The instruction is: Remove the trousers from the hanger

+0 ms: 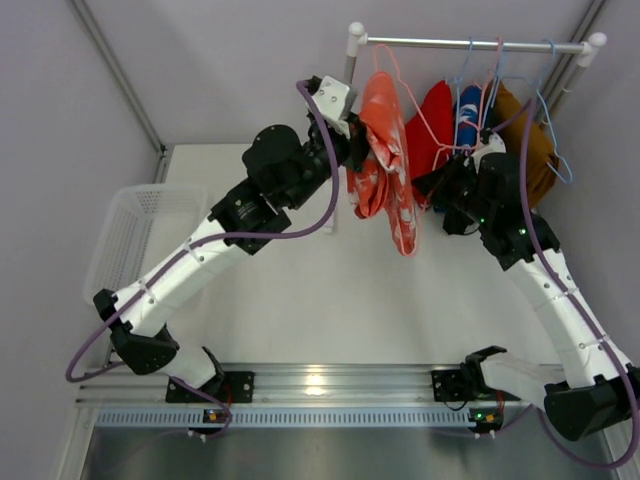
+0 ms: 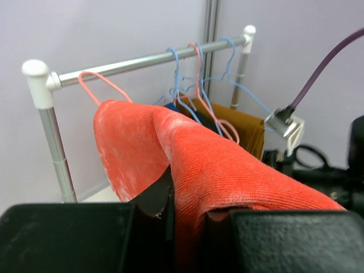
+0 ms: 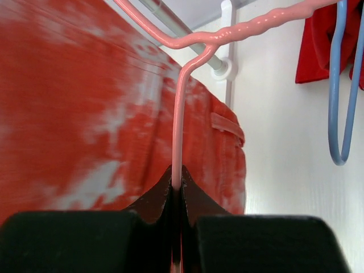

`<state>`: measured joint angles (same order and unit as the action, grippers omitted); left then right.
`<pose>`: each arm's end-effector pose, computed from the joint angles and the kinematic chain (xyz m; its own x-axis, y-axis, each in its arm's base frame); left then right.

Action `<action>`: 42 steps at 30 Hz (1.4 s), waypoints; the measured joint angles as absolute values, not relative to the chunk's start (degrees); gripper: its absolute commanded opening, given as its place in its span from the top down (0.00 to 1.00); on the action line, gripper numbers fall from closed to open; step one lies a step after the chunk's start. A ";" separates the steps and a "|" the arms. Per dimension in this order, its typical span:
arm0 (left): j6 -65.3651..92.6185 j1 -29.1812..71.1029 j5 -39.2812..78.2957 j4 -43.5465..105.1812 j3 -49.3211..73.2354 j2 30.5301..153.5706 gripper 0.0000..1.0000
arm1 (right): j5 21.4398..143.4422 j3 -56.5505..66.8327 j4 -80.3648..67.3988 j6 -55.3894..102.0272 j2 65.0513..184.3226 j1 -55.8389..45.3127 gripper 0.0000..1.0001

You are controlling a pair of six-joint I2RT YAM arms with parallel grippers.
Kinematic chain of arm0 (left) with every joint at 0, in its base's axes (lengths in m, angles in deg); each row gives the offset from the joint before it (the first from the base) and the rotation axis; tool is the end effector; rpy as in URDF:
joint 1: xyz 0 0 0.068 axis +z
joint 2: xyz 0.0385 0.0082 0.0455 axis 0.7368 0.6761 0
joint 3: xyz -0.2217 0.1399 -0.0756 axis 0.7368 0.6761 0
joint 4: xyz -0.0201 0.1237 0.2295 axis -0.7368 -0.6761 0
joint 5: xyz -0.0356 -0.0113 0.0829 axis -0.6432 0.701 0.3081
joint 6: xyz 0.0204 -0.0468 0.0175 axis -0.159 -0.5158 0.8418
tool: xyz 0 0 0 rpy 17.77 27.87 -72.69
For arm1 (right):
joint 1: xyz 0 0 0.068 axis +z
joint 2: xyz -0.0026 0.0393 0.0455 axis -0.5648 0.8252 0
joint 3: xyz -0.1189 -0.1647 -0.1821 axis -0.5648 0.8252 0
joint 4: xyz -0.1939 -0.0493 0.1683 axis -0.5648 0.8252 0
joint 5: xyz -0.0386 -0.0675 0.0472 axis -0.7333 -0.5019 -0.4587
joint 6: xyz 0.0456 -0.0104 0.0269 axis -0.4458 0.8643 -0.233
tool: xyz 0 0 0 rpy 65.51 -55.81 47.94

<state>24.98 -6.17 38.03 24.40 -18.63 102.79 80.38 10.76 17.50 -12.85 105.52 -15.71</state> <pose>0.1988 -0.2591 0.5277 0.1236 -0.1743 -0.9769 0.6895 0.7230 -0.0418 0.2213 0.0785 0.4093 -0.4742 0.5560 -0.6827 -0.1145 0.7299 0.6739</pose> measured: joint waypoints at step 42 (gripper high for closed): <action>46.86 46.60 72.89 35.92 17.06 55.98 1.00 | 86.50 16.61 10.96 0.51 107.33 -13.88 1.00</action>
<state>46.86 46.60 72.89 35.92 17.06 55.98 86.50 16.61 10.96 0.51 107.33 -13.88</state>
